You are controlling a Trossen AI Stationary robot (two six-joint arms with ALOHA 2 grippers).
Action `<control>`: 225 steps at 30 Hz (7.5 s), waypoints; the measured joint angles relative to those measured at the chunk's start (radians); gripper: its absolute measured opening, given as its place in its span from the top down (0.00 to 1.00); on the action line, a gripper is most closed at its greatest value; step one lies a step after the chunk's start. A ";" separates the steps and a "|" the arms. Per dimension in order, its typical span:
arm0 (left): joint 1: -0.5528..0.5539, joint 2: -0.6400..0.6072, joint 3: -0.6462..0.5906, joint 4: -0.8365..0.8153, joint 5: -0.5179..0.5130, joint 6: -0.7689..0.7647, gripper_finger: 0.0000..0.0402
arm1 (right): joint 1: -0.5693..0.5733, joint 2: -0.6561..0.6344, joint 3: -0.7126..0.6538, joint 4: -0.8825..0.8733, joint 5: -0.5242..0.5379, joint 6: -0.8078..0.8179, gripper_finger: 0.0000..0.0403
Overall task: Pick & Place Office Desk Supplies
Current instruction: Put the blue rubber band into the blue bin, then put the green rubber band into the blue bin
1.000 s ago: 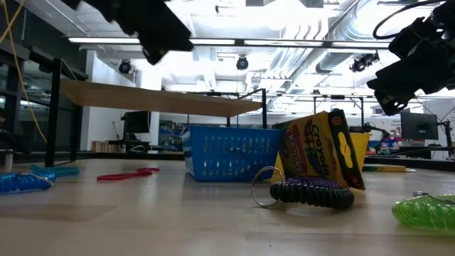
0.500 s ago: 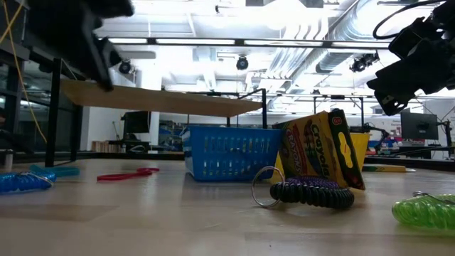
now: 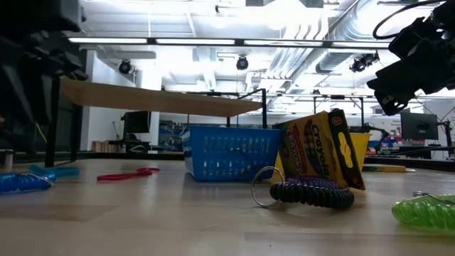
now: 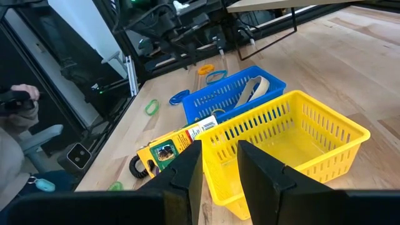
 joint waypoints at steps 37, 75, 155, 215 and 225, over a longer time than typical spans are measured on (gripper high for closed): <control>-0.100 0.198 -0.044 -0.039 -0.169 -0.013 0.74 | 0.000 0.000 0.000 0.000 0.001 0.000 0.78; -0.046 0.198 -0.074 0.037 -0.122 0.085 0.94 | 0.000 0.000 0.000 0.000 0.001 0.000 0.78; 0.502 0.295 0.230 0.563 0.174 0.653 1.00 | 0.000 0.000 0.000 0.000 0.002 0.000 0.78; 0.268 0.165 0.228 0.289 0.111 0.348 0.82 | 0.000 0.000 0.000 0.000 0.001 0.000 0.78; 0.075 0.167 0.228 0.165 0.111 -0.039 0.82 | 0.000 0.000 0.000 0.000 0.001 0.000 0.78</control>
